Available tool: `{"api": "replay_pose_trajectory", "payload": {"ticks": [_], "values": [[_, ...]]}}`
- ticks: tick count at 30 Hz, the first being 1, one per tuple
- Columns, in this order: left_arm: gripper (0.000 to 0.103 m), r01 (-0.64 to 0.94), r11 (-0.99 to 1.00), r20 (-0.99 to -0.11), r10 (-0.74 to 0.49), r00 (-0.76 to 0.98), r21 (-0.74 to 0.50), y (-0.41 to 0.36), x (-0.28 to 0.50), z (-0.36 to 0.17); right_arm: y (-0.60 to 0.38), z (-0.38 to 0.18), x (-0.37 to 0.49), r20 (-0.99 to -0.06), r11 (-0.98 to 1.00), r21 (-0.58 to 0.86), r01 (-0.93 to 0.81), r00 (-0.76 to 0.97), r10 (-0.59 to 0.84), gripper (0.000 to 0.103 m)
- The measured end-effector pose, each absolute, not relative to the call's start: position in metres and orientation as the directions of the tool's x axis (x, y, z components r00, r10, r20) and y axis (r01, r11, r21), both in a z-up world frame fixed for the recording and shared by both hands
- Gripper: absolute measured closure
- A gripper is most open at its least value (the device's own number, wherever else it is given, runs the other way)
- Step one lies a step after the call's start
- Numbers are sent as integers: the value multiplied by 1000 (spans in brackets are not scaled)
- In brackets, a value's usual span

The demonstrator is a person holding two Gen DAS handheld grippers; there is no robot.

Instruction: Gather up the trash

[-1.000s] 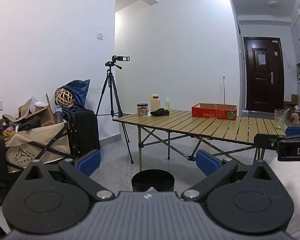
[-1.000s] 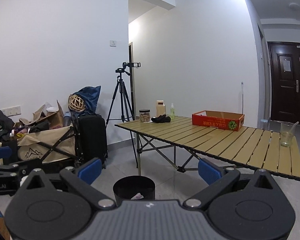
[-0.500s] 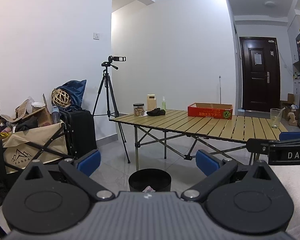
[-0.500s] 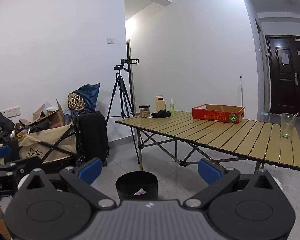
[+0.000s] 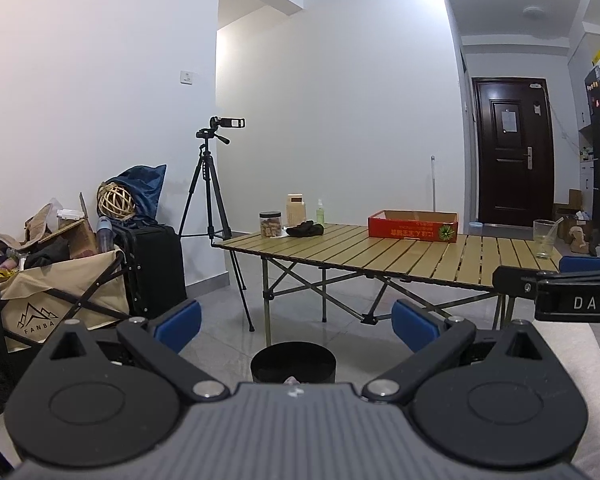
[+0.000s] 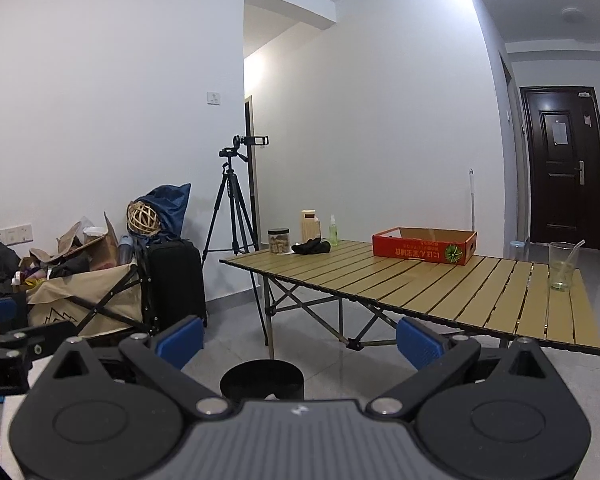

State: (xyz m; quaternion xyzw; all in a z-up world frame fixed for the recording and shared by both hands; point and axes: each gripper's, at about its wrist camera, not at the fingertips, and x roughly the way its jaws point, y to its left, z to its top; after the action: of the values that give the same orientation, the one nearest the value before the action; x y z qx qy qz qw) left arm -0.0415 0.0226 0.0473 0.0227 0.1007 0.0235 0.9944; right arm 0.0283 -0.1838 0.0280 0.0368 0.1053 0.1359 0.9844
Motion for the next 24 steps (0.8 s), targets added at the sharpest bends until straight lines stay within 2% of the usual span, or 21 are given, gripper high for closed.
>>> {"api": "replay_pose_trajectory", "payload": {"ticks": [10,18,24], "values": [[0,-42,998,-192,51,980,46,21,-43,49,-186,23,29,-195,958,100,-268,939,283,0],[0,-46,996,-156,58,986,81,10,-32,54,-186,25,33,-154,956,68,-286,944,293,0],[0,-41,997,-168,50,985,61,13,-30,51,-189,22,31,-152,958,85,-276,946,286,0]]}}
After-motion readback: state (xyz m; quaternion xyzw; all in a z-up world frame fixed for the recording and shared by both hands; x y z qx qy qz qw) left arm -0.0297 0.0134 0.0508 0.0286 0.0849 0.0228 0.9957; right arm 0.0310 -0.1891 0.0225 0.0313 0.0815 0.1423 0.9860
